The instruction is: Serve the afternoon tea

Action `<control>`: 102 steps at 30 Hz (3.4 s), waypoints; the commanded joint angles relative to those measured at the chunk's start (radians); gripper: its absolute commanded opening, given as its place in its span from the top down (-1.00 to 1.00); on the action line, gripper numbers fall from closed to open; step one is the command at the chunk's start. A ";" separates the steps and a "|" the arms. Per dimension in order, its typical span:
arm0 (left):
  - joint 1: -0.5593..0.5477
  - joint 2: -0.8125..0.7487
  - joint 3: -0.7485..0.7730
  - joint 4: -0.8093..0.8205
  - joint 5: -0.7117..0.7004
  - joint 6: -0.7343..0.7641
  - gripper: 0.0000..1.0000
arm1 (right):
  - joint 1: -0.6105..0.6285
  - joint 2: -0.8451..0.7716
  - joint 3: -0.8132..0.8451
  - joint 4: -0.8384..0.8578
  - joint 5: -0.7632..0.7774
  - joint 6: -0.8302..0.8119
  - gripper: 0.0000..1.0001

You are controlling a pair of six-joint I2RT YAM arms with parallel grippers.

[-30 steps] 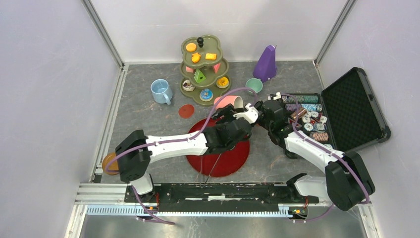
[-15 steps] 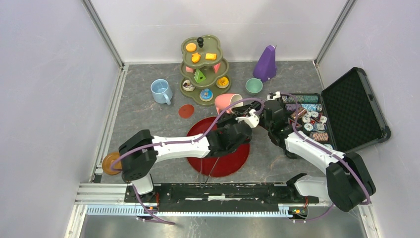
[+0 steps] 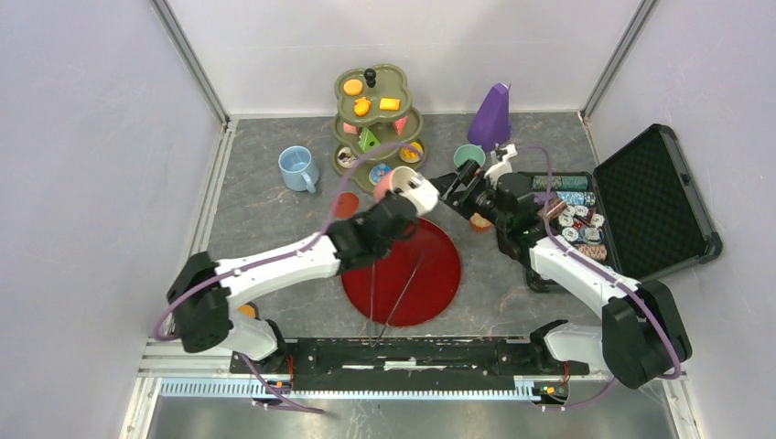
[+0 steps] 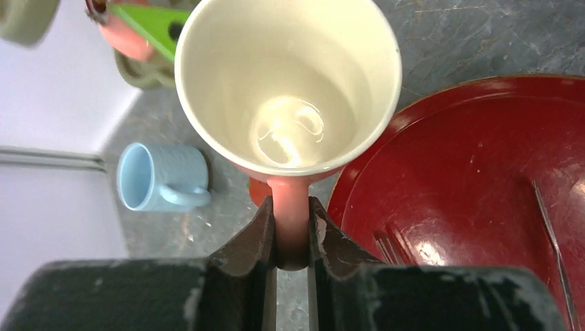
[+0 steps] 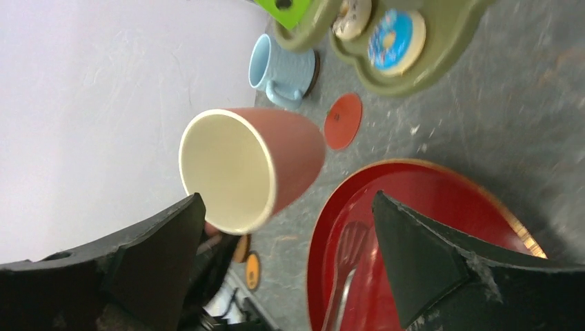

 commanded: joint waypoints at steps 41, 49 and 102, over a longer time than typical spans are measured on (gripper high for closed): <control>0.514 -0.028 -0.320 0.485 0.237 -0.694 0.95 | -0.149 -0.350 0.077 -0.383 0.076 -1.024 -0.96; 0.514 0.001 -0.356 0.536 0.216 -0.689 0.95 | -0.148 -0.377 0.044 -0.349 0.063 -1.012 -0.96; 1.286 -0.625 -0.397 -0.376 0.148 -1.112 -1.00 | -0.110 -0.338 0.029 -0.276 -0.025 -0.936 -0.96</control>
